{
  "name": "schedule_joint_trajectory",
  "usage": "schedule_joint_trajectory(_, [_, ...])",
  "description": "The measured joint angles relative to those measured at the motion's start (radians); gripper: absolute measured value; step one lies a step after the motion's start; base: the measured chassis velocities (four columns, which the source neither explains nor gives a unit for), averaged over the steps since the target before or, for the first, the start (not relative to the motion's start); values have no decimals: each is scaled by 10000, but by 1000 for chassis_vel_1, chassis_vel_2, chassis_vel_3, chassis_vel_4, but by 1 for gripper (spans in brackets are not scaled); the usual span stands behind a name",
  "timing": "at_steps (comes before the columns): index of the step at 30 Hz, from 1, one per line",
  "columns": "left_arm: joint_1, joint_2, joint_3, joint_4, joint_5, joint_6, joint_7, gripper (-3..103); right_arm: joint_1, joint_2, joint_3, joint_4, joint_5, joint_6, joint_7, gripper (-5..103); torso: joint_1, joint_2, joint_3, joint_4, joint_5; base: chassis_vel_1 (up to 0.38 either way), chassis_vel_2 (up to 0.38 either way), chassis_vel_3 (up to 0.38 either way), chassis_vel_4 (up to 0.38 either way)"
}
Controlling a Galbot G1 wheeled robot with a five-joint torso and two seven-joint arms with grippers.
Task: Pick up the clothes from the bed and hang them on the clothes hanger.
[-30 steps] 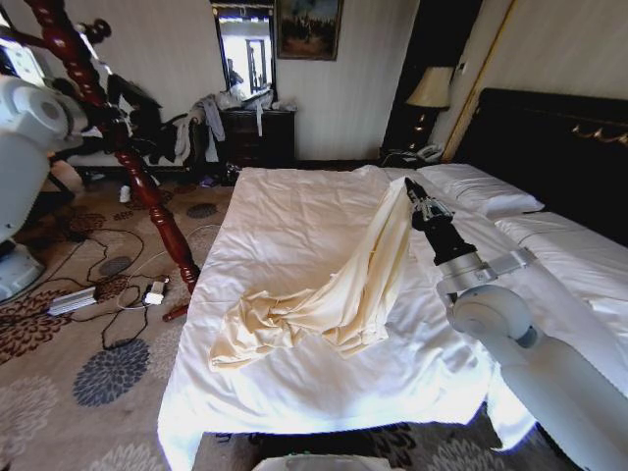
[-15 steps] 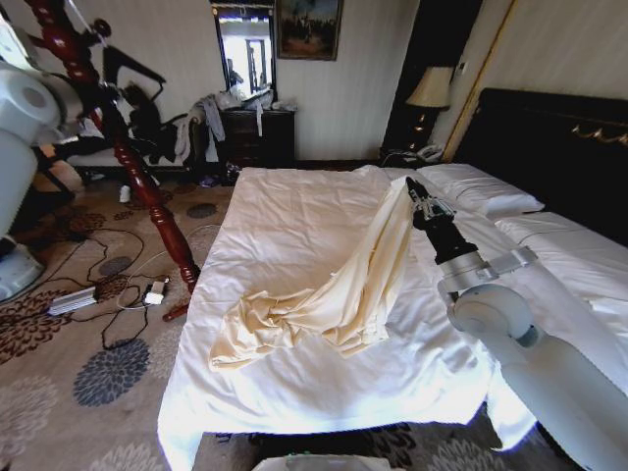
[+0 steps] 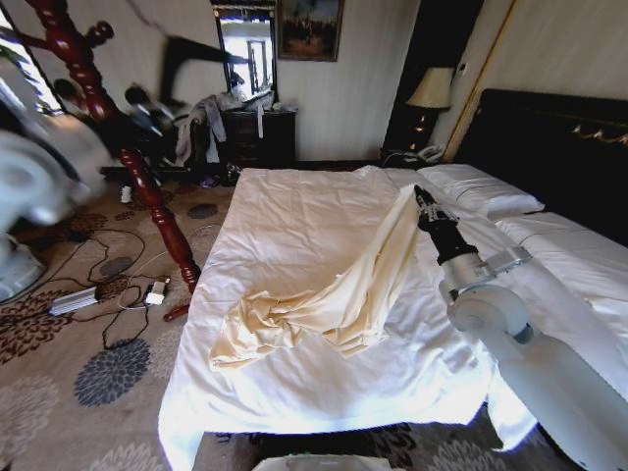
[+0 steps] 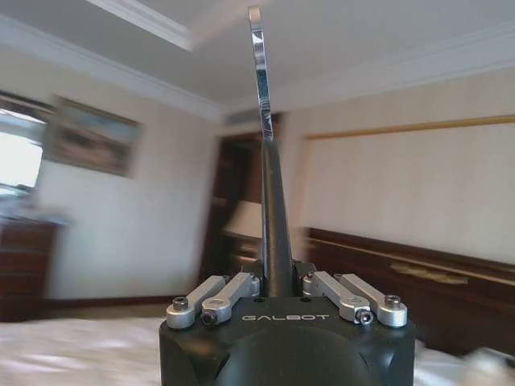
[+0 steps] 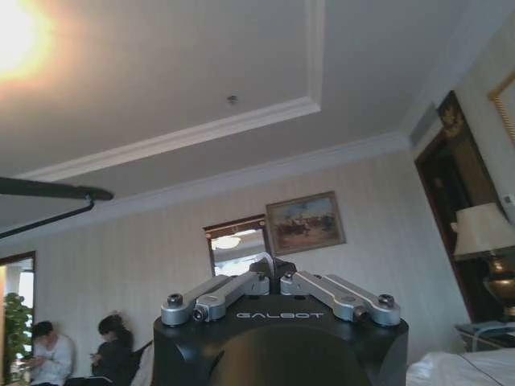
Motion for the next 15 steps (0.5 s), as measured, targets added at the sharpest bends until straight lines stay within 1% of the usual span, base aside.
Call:
schedule_joint_trajectory(1, [0, 0, 0, 0, 0, 0, 0, 17, 0, 0, 0, 0, 0, 0, 0, 1, 0, 0, 0, 0, 0, 0, 0, 0, 0])
schedule_joint_trajectory(3, [806, -240, -3, -646, 67, -162, 362, 17, -10, 92, 17, -142, -34, 7, 6, 1, -1, 0, -1, 5, 7, 0, 0, 0, 0])
schedule_joint_trajectory(5, [1522, -398, -4, -1080, 216, -243, 630, 17, -46, 139, 60, -267, -107, 43, 6, 1, -1, 0, -1, 5, 4, 0, 0, 0, 0])
schedule_joint_trajectory(6, [1522, -398, -4, -1080, 216, -243, 630, 17, -46, 139, 60, -267, -107, 43, 6, 1, -1, 0, -1, 5, 4, 0, 0, 0, 0])
schedule_joint_trajectory(7, [1760, -443, -4, -1203, 265, -256, 679, 17, -52, 151, 68, -314, -128, 54, 6, 1, -1, 0, 0, 5, 1, 0, 0, 0, 0])
schedule_joint_trajectory(8, [2210, -524, -4, -1421, 398, -273, 743, 17, -51, 178, 81, -401, -156, 72, 6, 1, 0, 0, 0, 6, 0, 0, 0, 0, 0])
schedule_joint_trajectory(9, [2911, -657, -12, -1751, 719, -276, 787, 17, -18, 211, 84, -567, -193, 102, 11, 1, 0, 0, 0, 9, 2, 0, 0, 0, 0])
schedule_joint_trajectory(11, [3352, -743, 49, -1993, 918, -249, 775, 17, 45, 216, 80, -700, -222, 114, 39, 1, 0, 0, 0, 8, 1, 0, 0, 0, 0])
schedule_joint_trajectory(12, [3352, -743, 49, -1993, 918, -249, 775, 17, 45, 216, 80, -700, -222, 114, 39, 1, 0, 0, 0, 8, 1, 0, 0, 0, 0])
schedule_joint_trajectory(15, [3768, -787, 277, -2489, 1087, 16, 773, 17, 172, 183, -5, -979, -350, 121, 99, 1, 0, 0, -1, 8, 2, 0, 0, 0, 0])
